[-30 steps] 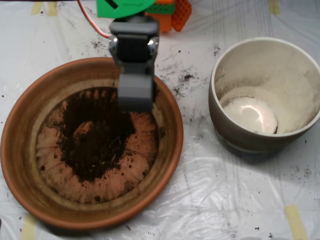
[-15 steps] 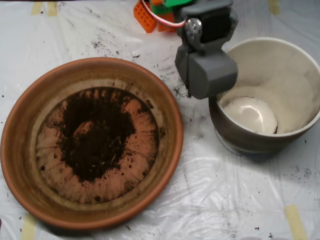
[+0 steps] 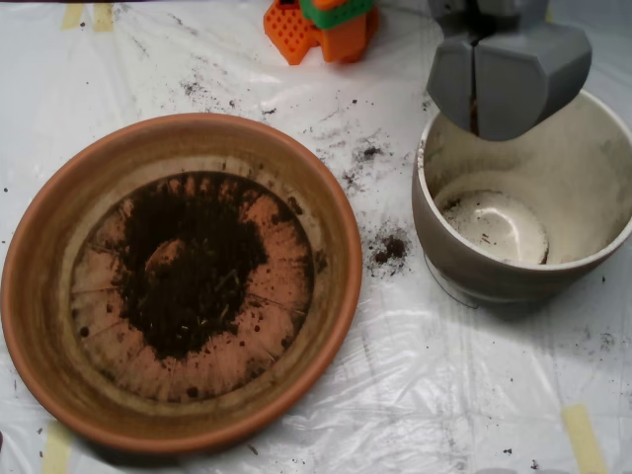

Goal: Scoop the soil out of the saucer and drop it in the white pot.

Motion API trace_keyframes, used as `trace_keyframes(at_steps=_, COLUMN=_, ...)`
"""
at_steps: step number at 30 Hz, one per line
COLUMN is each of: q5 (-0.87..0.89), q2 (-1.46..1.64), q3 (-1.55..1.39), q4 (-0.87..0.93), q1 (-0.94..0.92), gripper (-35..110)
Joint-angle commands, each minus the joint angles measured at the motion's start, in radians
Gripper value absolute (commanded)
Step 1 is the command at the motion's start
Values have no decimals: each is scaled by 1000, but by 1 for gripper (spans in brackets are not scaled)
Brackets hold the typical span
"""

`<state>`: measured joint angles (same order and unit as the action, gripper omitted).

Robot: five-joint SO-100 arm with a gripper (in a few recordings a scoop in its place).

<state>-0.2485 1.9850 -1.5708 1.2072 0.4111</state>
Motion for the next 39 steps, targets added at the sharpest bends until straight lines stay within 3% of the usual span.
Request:
trace_keyframes(at_steps=1, q5=-18, q2=0, q3=-17, q4=-54, q1=6, gripper=0)
trace_keyframes(at_steps=2, q5=-18, q2=-3, q3=-18, q4=-51, q1=8, gripper=0)
trace_keyframes(at_steps=7, q5=-37, q2=-8, q3=-6, q4=-2, q1=49, gripper=28)
trace_keyframes(at_steps=12, q5=-29, q2=5, q3=11, q4=25, q1=52, gripper=29)
trace_keyframes(at_steps=19, q5=-14, q2=31, q3=2, q4=40, q1=41, gripper=44)
trace_keyframes(at_steps=31, q5=104, q2=44, q3=37, q4=35, q1=-37, gripper=48)
trace_keyframes(at_steps=39, q5=298, q2=69, q3=74, q4=21, q1=-310, gripper=49)
